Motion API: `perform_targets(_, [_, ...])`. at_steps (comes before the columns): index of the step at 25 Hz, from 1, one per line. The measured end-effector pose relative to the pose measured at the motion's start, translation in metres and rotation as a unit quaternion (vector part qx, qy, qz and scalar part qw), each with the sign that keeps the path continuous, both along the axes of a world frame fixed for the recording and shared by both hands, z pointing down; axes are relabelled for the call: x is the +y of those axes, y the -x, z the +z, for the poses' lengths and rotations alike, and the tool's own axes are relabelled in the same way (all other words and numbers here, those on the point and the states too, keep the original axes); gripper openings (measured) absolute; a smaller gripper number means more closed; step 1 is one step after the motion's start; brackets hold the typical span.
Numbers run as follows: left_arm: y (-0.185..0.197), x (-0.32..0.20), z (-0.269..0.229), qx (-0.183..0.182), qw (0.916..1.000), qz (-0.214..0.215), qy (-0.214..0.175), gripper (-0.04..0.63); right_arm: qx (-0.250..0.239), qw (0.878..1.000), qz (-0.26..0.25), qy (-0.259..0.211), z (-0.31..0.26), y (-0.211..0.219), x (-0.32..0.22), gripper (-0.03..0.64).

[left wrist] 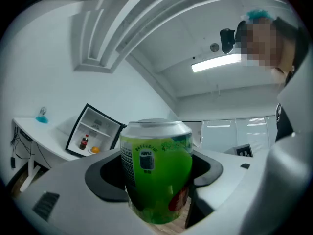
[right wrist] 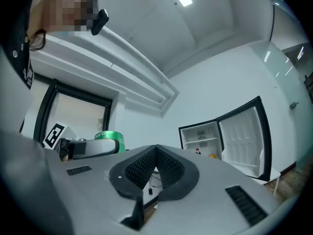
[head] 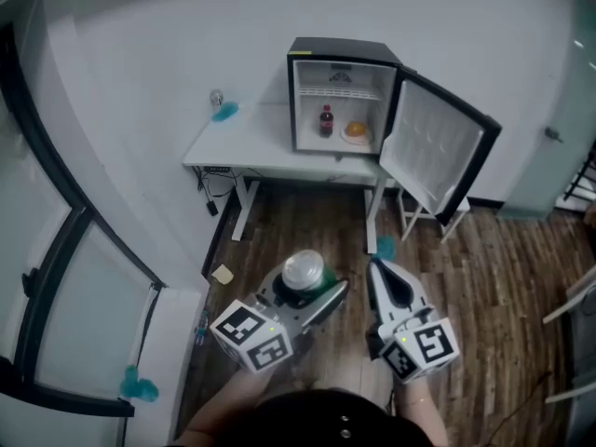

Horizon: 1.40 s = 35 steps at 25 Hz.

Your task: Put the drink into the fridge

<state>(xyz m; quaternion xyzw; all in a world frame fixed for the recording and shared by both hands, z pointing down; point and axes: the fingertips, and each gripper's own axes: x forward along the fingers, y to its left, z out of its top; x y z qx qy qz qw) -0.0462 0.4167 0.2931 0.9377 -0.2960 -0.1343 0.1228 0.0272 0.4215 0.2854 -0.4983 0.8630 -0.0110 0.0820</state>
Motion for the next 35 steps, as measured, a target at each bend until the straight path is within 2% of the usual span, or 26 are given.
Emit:
perform_targets(4, [-0.002, -0.005, -0.003, 0.002, 1.0, 0.003, -0.003, 0.347, -0.006, 1.0, 0.009, -0.003, -0.002, -0.005, -0.009, 0.008])
perform_targets(11, [-0.009, -0.022, 0.001, 0.0, 1.0, -0.002, -0.003, 0.347, 0.007, 0.999, 0.013, 0.034, 0.021, -0.019, -0.029, 0.009])
perform_targets(18, [-0.022, -0.034, 0.014, 0.002, 0.9998, -0.013, 0.012, 0.347, 0.0, 0.999, -0.022, 0.044, 0.035, -0.021, -0.032, 0.009])
perform_targets(23, [-0.025, -0.05, 0.016, 0.006, 0.9997, -0.016, 0.018, 0.347, 0.02, 0.999, -0.024, 0.037, 0.033, -0.028, -0.05, 0.009])
perform_targets(28, [-0.034, 0.014, 0.014, 0.001, 0.9996, -0.025, 0.009, 0.347, 0.016, 1.0, -0.02, 0.017, 0.025, -0.041, 0.014, 0.009])
perform_targets(29, [-0.033, 0.0, 0.015, 0.004, 0.9996, -0.024, 0.012, 0.347, 0.018, 0.999, -0.019, 0.019, 0.027, -0.039, 0.001, 0.009])
perform_targets(32, [-0.025, -0.083, 0.015, 0.011, 0.9996, -0.018, 0.017, 0.347, 0.023, 0.999, -0.016, 0.031, 0.035, -0.028, -0.083, 0.009])
perform_targets(35, [-0.022, -0.118, 0.015, 0.009, 0.9997, -0.016, 0.016, 0.346, 0.019, 0.999, -0.02, 0.031, 0.036, -0.02, -0.118, 0.009])
